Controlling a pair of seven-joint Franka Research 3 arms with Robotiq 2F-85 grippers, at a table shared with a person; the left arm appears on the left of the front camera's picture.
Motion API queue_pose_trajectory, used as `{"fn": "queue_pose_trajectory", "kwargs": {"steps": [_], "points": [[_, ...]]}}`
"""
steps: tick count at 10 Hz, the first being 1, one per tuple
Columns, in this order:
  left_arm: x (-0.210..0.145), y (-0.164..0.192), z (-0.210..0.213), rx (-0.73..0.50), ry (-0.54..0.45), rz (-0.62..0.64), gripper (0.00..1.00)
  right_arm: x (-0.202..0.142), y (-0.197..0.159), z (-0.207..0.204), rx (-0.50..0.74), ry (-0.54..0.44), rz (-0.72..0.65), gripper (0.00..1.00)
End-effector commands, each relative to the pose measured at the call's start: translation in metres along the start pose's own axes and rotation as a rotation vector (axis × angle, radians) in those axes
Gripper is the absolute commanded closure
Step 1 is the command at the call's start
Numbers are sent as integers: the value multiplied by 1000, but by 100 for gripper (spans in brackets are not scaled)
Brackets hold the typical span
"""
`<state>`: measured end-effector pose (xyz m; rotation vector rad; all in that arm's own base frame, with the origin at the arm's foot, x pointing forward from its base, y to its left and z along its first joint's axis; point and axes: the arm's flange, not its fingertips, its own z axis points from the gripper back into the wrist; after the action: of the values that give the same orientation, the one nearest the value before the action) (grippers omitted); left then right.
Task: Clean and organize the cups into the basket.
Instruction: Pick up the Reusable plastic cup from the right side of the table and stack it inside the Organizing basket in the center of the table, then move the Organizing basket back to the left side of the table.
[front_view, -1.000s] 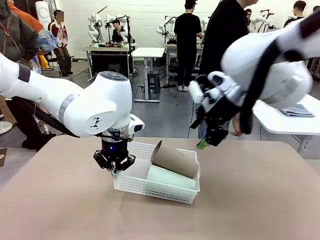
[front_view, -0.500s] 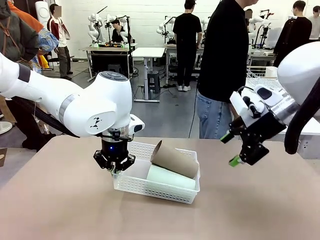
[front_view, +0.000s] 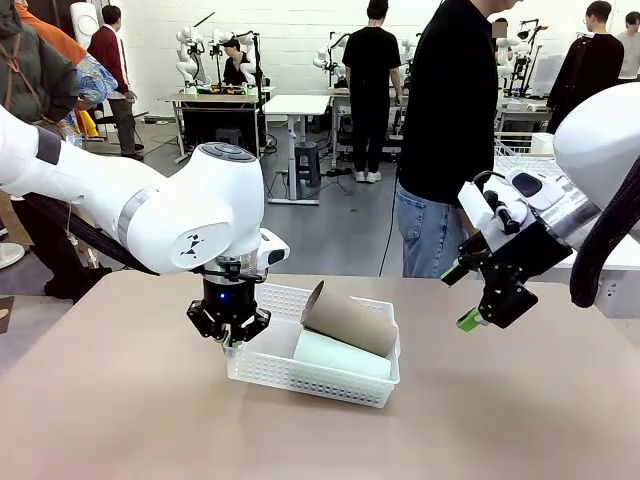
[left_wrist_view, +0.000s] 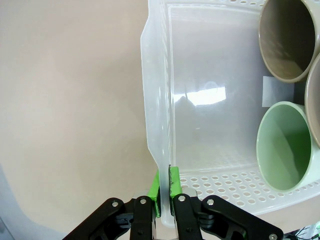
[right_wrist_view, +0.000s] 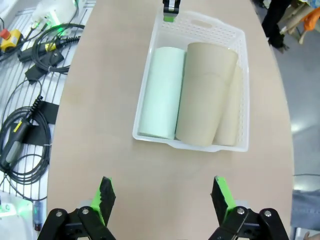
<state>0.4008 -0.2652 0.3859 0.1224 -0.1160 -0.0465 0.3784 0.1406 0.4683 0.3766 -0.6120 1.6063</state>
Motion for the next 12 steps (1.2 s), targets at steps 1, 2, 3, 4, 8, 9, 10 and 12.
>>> {"fn": "queue_pose_trajectory", "kwargs": {"steps": [1,2,3,4,8,9,10,12], "points": [[0,2,1,5,-10,-4,100,-3,0,-1,-3,-17,11,0],[0,2,1,5,-10,-4,100,-3,0,-1,-3,-17,11,0],[0,2,1,5,-10,-4,100,-3,0,-1,-3,-17,11,0],[0,2,1,5,-10,-4,100,-3,0,-1,-3,-17,11,0],[0,2,1,5,-10,-4,100,-3,0,-1,-3,-17,11,0],[0,2,1,5,-10,-4,100,-3,0,-1,-3,-17,11,0],[0,2,1,5,-10,-4,100,-3,0,-1,-3,-17,11,0],[0,2,1,5,-10,-4,100,-3,0,-1,-3,-17,11,0]]}}
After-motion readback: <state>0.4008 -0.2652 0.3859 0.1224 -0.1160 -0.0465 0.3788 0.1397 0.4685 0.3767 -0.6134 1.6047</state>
